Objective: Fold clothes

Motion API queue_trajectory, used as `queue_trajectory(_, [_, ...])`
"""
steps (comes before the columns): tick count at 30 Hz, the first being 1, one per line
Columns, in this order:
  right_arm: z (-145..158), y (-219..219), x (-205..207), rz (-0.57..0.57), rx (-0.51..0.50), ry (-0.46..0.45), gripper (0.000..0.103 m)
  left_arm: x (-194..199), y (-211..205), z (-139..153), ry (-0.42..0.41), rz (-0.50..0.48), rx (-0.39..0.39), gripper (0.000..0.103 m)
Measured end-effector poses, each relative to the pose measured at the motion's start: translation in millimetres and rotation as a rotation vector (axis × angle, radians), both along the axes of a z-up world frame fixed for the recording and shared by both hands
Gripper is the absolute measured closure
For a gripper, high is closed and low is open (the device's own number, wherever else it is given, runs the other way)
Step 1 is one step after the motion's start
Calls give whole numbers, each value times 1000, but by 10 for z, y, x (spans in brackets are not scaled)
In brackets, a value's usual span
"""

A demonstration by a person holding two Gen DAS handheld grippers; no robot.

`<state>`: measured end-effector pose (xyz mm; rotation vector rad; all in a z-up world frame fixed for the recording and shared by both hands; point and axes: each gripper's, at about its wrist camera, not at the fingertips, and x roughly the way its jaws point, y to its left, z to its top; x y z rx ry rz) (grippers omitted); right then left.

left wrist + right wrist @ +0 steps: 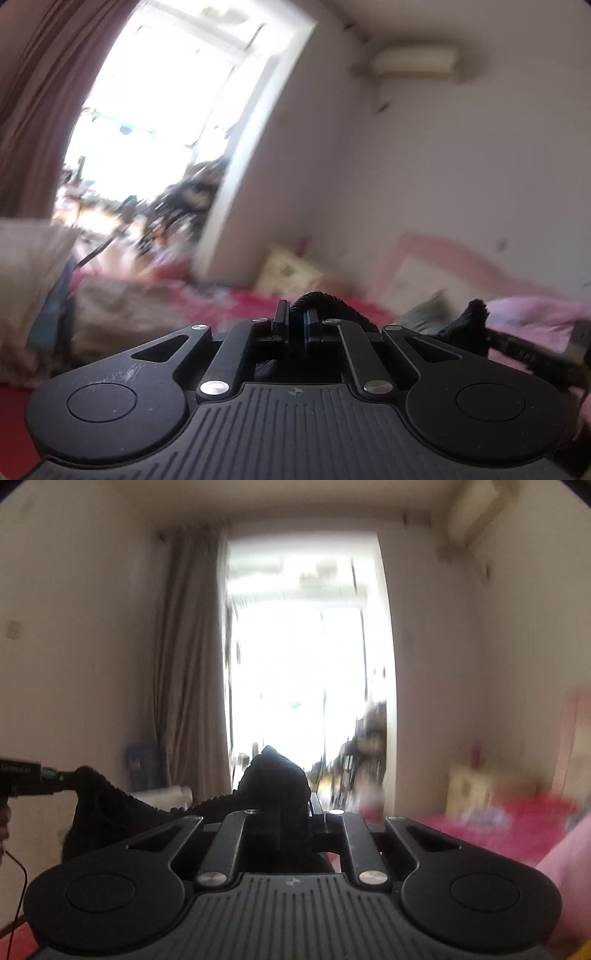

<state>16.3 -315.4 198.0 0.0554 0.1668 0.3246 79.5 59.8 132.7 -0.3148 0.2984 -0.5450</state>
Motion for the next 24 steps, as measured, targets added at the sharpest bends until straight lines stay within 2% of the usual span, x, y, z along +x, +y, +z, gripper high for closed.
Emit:
queue_trajectory(2, [-268, 48, 426, -1, 3, 91, 90, 317, 44, -270, 64, 36, 35, 98])
queue_trajectory(4, [-554, 126, 816, -11, -49, 155, 90, 562, 98, -532, 111, 67, 85, 98])
queue_trajectory(9, [-1290, 313, 1618, -25, -112, 314, 90, 1079, 160, -1067, 230, 111, 150, 98])
queue_trajectory(14, [-2017, 501, 2095, -28, -135, 424, 90, 1340, 124, -1431, 290, 149, 216, 98])
queue_trajectory(16, [-2255, 528, 2209, -28, -126, 468, 90, 1464, 64, -1568, 295, 161, 268, 96])
queue_trajectory(18, [-2494, 544, 2426, -33, -103, 521, 88, 1555, 14, -1686, 305, 167, 319, 87])
queue_trajectory(20, [-2669, 479, 2576, -65, -60, 582, 72, 1626, -9, -1780, 311, 192, 350, 77])
queue_trajectory(21, [-2757, 446, 2651, -81, -36, 612, 66, 1636, 1, -1799, 303, 198, 347, 76])
queue_trajectory(22, [-2849, 389, 2724, -100, 17, 638, 59, 1613, 21, -1798, 292, 204, 341, 75])
queue_trajectory(24, [-2959, 175, 2814, -117, 175, 673, 53, 1569, 56, -1772, 271, 221, 327, 69])
